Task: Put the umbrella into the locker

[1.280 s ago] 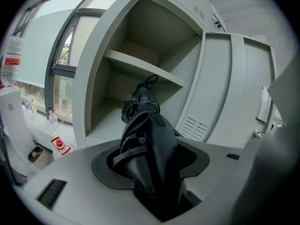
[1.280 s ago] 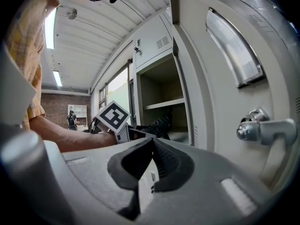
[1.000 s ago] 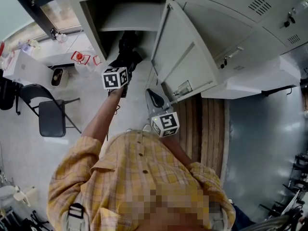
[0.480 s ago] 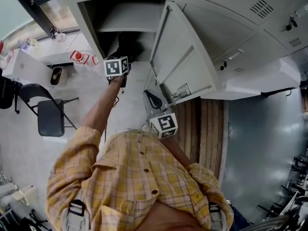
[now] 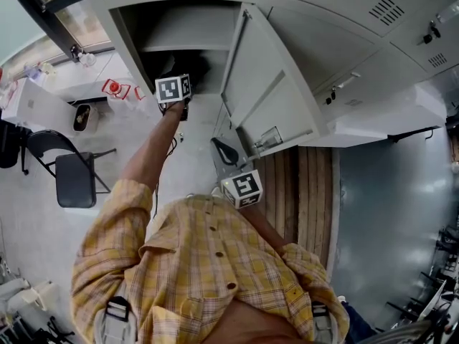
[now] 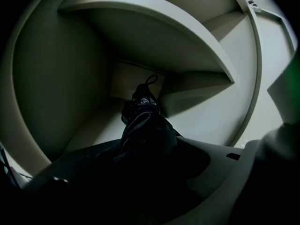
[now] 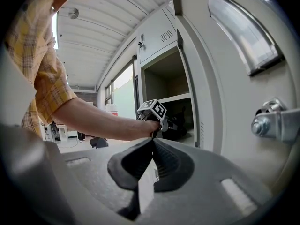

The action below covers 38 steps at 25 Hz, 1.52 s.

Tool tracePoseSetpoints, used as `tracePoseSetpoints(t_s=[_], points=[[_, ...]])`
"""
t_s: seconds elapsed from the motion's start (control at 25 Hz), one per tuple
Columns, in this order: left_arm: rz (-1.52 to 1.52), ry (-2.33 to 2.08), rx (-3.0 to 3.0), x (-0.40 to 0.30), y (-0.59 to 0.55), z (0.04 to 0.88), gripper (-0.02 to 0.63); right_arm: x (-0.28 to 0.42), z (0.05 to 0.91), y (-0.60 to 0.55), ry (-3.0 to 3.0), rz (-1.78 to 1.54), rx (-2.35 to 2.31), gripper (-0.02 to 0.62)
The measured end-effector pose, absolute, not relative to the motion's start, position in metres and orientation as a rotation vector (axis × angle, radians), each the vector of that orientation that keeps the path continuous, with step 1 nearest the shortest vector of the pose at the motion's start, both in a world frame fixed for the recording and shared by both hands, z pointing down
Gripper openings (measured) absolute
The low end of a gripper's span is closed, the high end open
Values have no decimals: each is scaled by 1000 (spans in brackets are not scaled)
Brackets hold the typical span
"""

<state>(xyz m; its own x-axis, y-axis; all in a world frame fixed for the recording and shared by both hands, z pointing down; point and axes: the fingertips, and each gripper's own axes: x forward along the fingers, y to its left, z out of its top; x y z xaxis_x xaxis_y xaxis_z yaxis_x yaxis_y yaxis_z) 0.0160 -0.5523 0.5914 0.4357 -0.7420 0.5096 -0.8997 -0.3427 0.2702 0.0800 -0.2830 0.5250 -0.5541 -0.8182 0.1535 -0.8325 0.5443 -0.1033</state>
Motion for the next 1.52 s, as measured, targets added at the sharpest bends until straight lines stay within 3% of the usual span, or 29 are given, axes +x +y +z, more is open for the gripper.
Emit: tracePoseSetpoints(t_s=[0.88, 1.2, 1.52], points=[[432, -1351, 2140, 23, -587, 606, 250, 95, 526, -283, -2647, 268, 1485, -3], [420, -1397, 2220, 24, -587, 588, 399, 97, 524, -283, -2636, 262, 1505, -3], [391, -1474, 2233, 9, -572, 571, 399, 91, 521, -280, -2645, 248, 1503, -3]])
